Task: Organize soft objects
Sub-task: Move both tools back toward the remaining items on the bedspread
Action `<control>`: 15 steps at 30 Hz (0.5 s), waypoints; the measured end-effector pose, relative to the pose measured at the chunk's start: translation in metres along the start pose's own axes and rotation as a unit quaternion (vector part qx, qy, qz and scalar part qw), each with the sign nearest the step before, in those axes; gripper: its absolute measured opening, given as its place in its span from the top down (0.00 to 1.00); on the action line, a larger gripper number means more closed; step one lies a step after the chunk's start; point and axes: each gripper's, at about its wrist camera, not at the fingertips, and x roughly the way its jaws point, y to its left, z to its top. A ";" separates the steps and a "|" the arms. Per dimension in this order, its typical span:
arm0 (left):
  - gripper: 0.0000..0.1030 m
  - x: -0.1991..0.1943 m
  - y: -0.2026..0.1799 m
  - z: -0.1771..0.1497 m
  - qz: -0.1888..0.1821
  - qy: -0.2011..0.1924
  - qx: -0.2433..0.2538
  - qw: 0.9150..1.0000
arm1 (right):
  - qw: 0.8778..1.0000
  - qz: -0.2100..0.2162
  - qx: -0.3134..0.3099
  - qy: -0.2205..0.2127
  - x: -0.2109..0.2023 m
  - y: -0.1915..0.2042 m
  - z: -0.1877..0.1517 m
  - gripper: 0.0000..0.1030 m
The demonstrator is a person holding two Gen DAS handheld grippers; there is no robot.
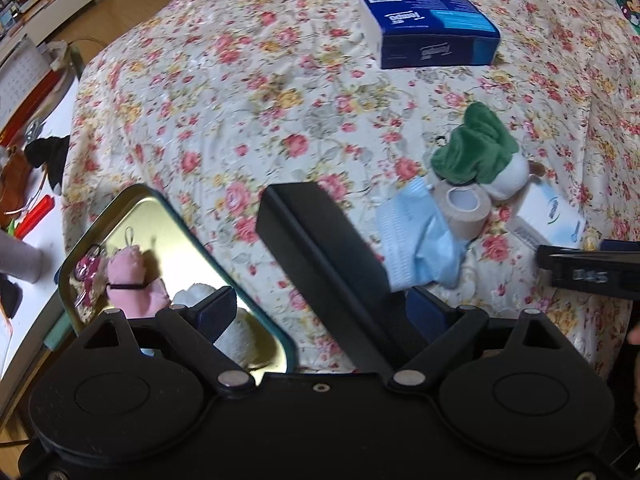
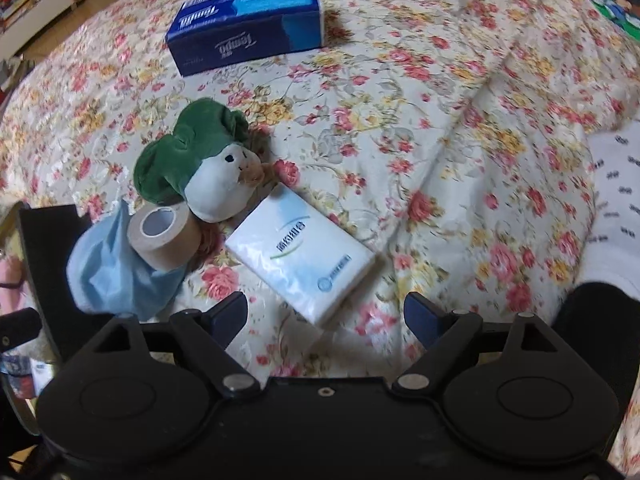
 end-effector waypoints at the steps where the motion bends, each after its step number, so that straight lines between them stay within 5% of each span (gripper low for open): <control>1: 0.13 0.001 -0.003 0.002 0.000 0.001 0.002 1.000 | 1.000 -0.005 -0.002 0.001 0.005 0.000 0.002 0.18; 9: 0.13 0.008 -0.032 0.023 0.002 0.006 0.027 1.000 | 0.998 -0.051 0.036 -0.013 0.022 -0.039 0.024 0.19; 15: 0.13 0.012 -0.069 0.047 -0.013 -0.009 0.055 0.998 | 0.995 -0.049 0.089 -0.007 0.028 -0.082 0.031 0.19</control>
